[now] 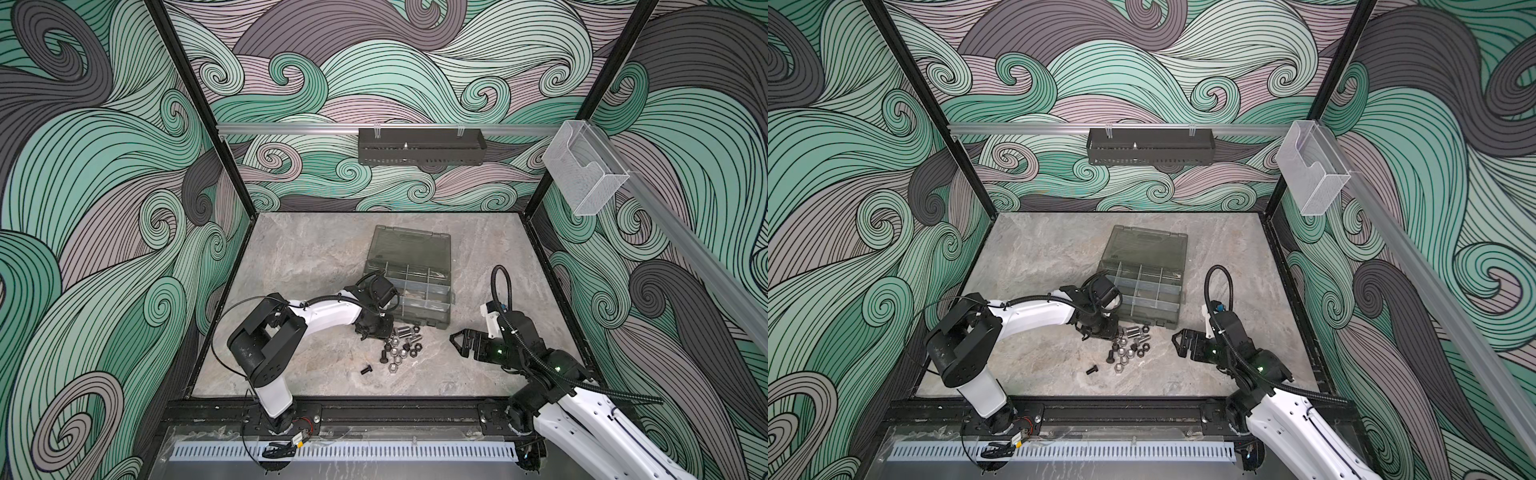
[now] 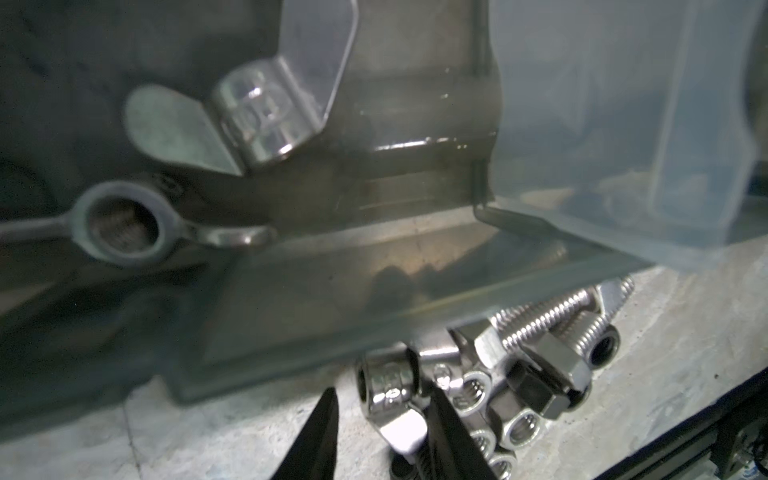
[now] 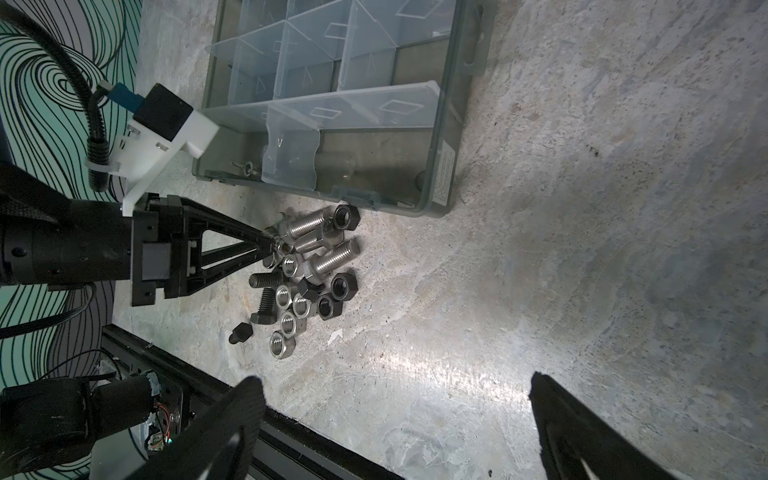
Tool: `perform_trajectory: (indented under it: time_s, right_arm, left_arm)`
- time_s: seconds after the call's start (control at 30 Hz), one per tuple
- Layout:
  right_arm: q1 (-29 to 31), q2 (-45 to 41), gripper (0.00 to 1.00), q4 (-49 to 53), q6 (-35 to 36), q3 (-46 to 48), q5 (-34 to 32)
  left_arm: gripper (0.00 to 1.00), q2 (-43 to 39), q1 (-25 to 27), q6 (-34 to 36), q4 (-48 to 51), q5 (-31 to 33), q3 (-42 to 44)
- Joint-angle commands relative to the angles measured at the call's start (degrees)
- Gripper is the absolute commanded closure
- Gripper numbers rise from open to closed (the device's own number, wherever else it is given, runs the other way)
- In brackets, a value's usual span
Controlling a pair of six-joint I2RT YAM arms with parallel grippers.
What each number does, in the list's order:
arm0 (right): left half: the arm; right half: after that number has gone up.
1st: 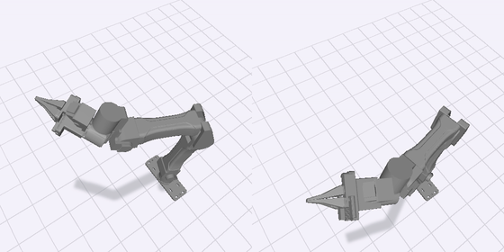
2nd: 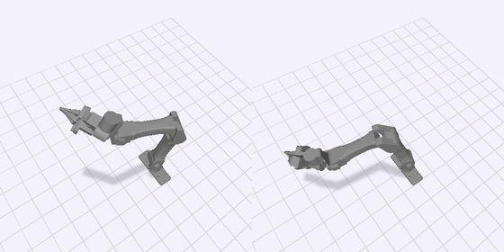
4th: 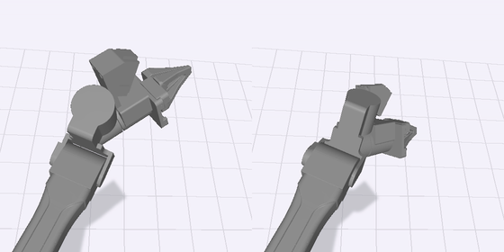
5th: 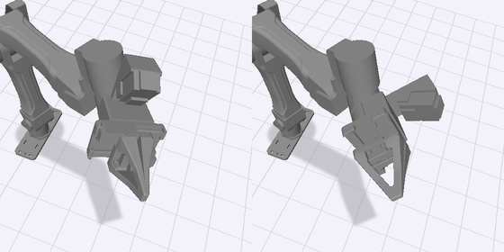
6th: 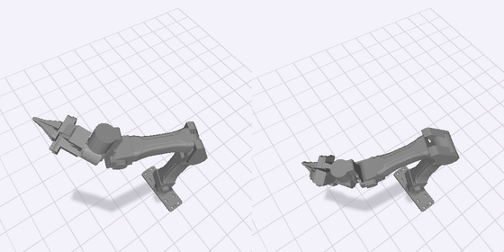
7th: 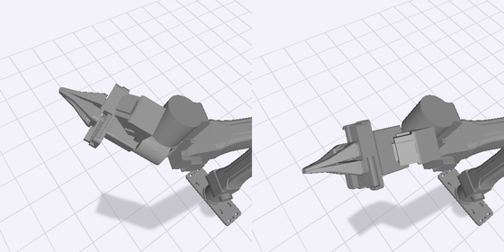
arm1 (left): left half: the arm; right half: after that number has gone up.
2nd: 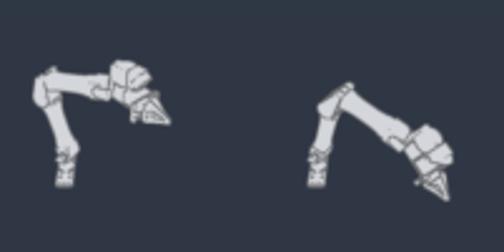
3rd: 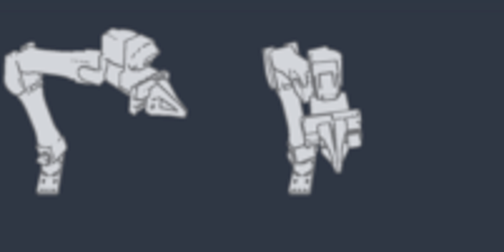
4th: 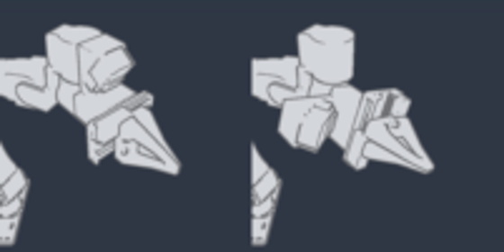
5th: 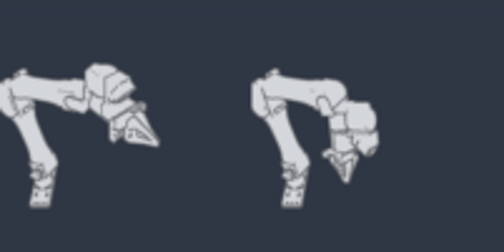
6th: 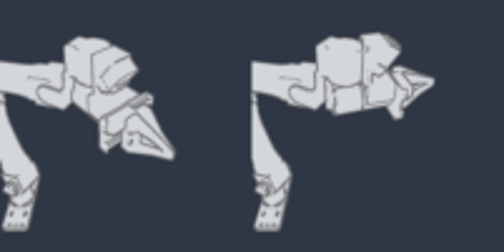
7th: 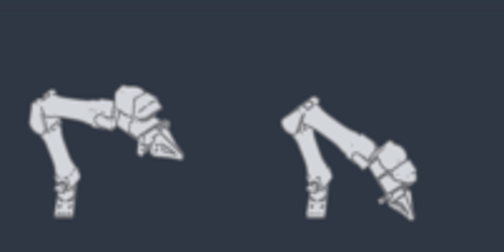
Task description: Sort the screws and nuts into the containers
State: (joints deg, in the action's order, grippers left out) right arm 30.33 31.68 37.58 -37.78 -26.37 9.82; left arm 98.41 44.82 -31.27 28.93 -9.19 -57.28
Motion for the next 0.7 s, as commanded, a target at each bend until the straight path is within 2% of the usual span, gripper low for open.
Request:
perform_trajectory:
  time_s: [0.0, 0.67]
  right_arm:
    - [0.34, -0.53, 0.00, 1.02, -0.19, 1.06, -1.00]
    - [0.35, -0.26, 0.00, 0.92, -0.09, 1.17, -1.19]
  left_arm:
    - [0.65, 2.33, 0.36, 0.24, 0.30, 2.24, -1.73]
    - [0.77, 1.33, 1.13, 1.99, 4.08, 8.17, 0.75]
